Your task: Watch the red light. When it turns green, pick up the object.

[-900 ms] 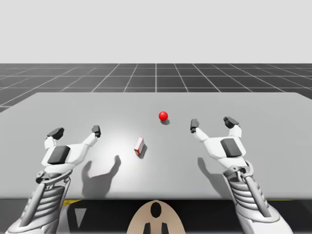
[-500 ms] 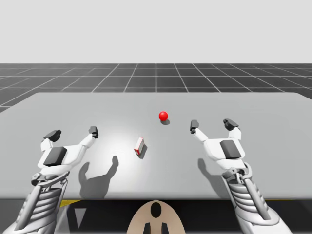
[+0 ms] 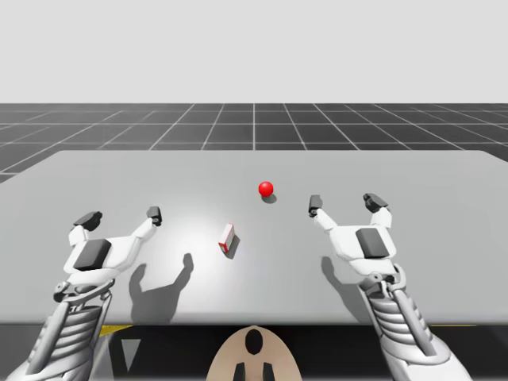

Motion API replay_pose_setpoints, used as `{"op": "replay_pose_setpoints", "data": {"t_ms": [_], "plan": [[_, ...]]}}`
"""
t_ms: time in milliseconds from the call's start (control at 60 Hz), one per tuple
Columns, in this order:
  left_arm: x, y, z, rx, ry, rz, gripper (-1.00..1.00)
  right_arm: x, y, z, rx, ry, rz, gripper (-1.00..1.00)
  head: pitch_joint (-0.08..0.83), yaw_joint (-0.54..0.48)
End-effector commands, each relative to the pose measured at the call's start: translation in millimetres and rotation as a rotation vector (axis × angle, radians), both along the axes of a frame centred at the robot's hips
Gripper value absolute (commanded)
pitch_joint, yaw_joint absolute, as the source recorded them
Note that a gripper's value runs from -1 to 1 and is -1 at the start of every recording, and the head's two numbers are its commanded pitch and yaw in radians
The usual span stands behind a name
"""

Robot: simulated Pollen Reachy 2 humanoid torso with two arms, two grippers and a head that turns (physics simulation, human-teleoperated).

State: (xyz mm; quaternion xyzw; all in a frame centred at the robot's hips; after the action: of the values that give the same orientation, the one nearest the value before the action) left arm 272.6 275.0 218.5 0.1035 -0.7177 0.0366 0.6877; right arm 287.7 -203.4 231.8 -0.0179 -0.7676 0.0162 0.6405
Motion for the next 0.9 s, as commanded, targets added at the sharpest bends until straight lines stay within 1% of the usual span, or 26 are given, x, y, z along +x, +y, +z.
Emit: {"op": "replay_pose_setpoints", "data": {"t_ms": [17, 167, 317, 500, 900], "plan": [[-0.1, -2.0, -1.0, -0.005, 0.003, -0.004, -1.0, -0.3, 5.9, -2.8, 0.016, 0.004, -0.001, -1.0, 0.422, -0.07], [-0.1, -2.6, -0.8, -0.006, 0.004, -0.007, -1.0, -0.2, 6.5, -3.3, 0.012, 0.004, -0.002, -1.0, 0.45, -0.07], [-0.2, -3.0, -0.7, -0.007, 0.003, -0.01, -1.0, -0.4, 7.1, -3.4, 0.01, 0.002, -0.003, -1.0, 0.46, -0.07], [-0.7, -3.6, -0.8, -0.006, 0.001, -0.01, -1.0, -0.6, 7.9, -3.9, 0.002, -0.002, -0.005, -1.0, 0.464, -0.07], [-1.6, -4.2, -0.8, -0.005, 0.001, -0.011, -1.0, -0.8, 7.8, -3.6, 0.001, -0.006, -0.01, -1.0, 0.462, -0.07]]}}
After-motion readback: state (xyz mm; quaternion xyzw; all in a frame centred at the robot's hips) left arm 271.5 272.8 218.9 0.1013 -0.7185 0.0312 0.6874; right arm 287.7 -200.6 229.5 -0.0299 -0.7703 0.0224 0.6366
